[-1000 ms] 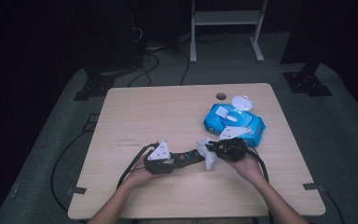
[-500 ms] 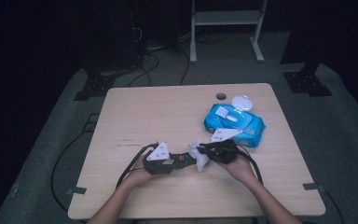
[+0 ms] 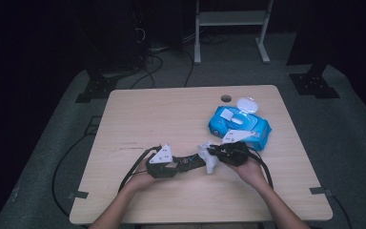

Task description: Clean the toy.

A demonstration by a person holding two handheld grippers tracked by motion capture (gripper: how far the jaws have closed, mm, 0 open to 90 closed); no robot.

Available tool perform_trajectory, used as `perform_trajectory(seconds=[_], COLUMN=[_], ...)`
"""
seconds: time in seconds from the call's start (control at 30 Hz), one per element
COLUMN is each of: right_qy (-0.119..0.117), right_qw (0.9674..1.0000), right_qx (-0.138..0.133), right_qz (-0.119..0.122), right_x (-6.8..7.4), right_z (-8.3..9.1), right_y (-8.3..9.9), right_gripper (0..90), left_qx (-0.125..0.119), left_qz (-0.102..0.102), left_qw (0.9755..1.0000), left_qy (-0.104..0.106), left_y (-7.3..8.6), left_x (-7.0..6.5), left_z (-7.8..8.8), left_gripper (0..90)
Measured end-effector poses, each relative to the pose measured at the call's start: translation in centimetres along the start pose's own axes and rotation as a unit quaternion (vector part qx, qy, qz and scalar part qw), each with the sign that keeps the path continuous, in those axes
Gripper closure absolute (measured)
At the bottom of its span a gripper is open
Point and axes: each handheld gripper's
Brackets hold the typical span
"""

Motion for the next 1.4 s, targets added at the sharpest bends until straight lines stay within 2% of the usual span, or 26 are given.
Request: perform_trajectory(seconds=[0.13,0.27,0.33,0.43,0.5,0.57,0.6,0.7,0.8,0.9,0.97,1.07,1.17,1.23,1.3,1.37,1.4], right_qy=[0.008,0.003,-0.005,-0.02,-0.036,-0.045,-0.045,-0.041,-0.022,-0.026,-0.03,-0.029,-0.031,-0.032,-0.033,-0.037,-0.038], right_qw=[0.9999,0.9999,0.9999,0.9997,0.9992,0.9989,0.9989,0.999,0.9997,0.9993,0.9992,0.9993,0.9991,0.9991,0.9989,0.9987,0.9986], right_qx=[0.001,0.001,-0.001,-0.004,-0.007,-0.01,-0.012,-0.012,-0.003,-0.003,-0.007,-0.007,-0.004,-0.002,0.0,0.002,0.004], right_qz=[-0.012,-0.013,-0.015,-0.015,-0.014,-0.007,-0.007,-0.013,-0.012,-0.027,-0.025,-0.022,-0.03,-0.028,-0.032,-0.035,-0.037], right_x=[-0.6,-0.2,0.2,1.0,1.8,2.1,2.2,1.7,1.1,0.7,0.9,0.9,0.6,0.5,0.5,0.4,0.3], right_z=[0.3,0.2,0.0,-0.4,-0.7,-0.8,-0.9,-0.8,-0.6,-0.5,-0.5,-0.7,-0.6,-0.6,-0.7,-0.8,-0.9], right_y=[0.5,0.4,0.3,0.0,-0.2,-0.3,-0.3,-0.1,0.3,0.6,0.4,0.2,0.4,0.5,0.7,0.8,0.9], right_gripper=[81.1,81.2,81.3,81.3,81.2,81.2,81.2,81.2,81.2,81.2,81.2,81.2,81.2,81.2,81.2,81.2,81.2], left_qx=[0.002,0.009,0.01,0.024,0.032,0.04,0.038,0.042,0.044,0.058,0.056,0.07,0.107,0.127,0.151,0.178,0.189], left_qz=[0.0,-0.002,-0.002,-0.013,-0.008,-0.008,-0.007,-0.003,0.0,0.006,0.008,0.01,0.005,0.007,0.011,0.003,0.006], left_qw=[1.0,0.9999,0.9999,0.9996,0.9994,0.9991,0.9992,0.9991,0.999,0.9983,0.9984,0.9975,0.9942,0.9918,0.9884,0.9839,0.9818], left_qy=[0.0,-0.006,-0.005,-0.011,-0.013,-0.01,-0.01,-0.007,-0.008,-0.004,-0.001,0.003,0.004,0.013,0.019,0.013,0.017], left_y=[0.0,-0.4,-0.7,-1.3,-1.4,-1.3,-1.3,-1.3,-1.4,-1.8,-2.1,-2.9,-3.8,-4.5,-5.0,-5.3,-5.3], left_x=[0.0,0.0,0.1,0.1,0.0,0.0,0.0,0.1,0.0,0.2,0.3,0.4,0.6,0.8,1.1,1.3,1.5], left_z=[0.0,-0.2,-0.2,-0.4,-0.5,-0.5,-0.5,-0.4,-0.4,-0.3,-0.4,-0.6,-1.3,-1.9,-2.5,-3.1,-3.4], left_gripper=[67.0,62.8,58.3,53.1,48.9,51.2,55.7,56.4,56.4,56.0,52.9,46.7,44.3,44.3,45.3,48.0,49.2])
Point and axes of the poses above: each handheld gripper's, and its own axes: z roughly backward along the jaws, y roughly out of its underside, x roughly to its left, and after that the axes turned 15 degrees about y, right-handed
